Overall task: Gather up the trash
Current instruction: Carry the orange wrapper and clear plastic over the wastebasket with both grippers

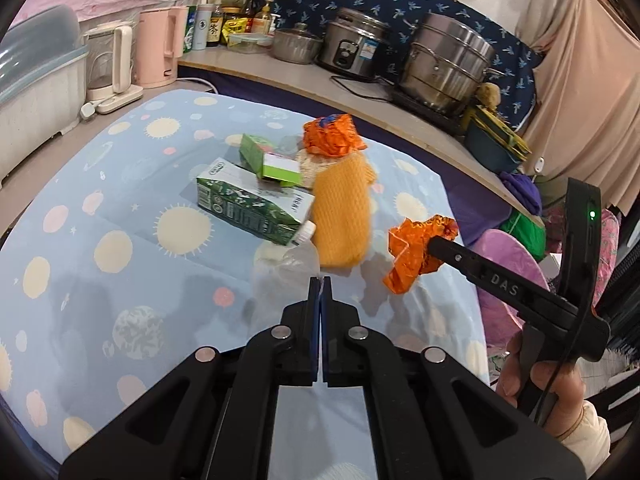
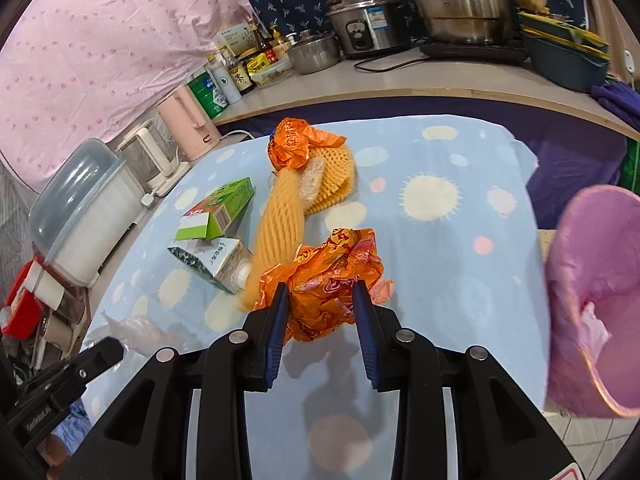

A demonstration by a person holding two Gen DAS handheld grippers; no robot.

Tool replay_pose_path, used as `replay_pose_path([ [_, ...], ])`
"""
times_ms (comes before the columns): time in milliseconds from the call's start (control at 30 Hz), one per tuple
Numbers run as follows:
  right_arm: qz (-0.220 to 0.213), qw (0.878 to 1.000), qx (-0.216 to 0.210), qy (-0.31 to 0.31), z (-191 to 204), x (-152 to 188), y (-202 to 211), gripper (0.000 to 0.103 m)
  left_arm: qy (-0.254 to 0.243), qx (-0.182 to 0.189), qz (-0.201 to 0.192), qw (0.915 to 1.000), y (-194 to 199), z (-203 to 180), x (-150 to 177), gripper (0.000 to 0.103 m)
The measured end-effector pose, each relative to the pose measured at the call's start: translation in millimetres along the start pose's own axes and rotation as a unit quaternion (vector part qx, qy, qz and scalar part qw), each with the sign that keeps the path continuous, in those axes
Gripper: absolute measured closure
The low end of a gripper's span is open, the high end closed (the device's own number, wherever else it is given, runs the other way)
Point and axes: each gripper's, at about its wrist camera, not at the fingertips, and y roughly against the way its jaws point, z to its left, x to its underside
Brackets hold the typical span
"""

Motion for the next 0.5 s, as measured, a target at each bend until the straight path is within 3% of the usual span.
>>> replay_pose_path([
  [500,-0.052,0.997,0.027,-0.043,-52.3,33.3,98.5,0.072,-0.058,0.038,-0.019,0.9974,33.4,-69.0,8.3,0.103],
])
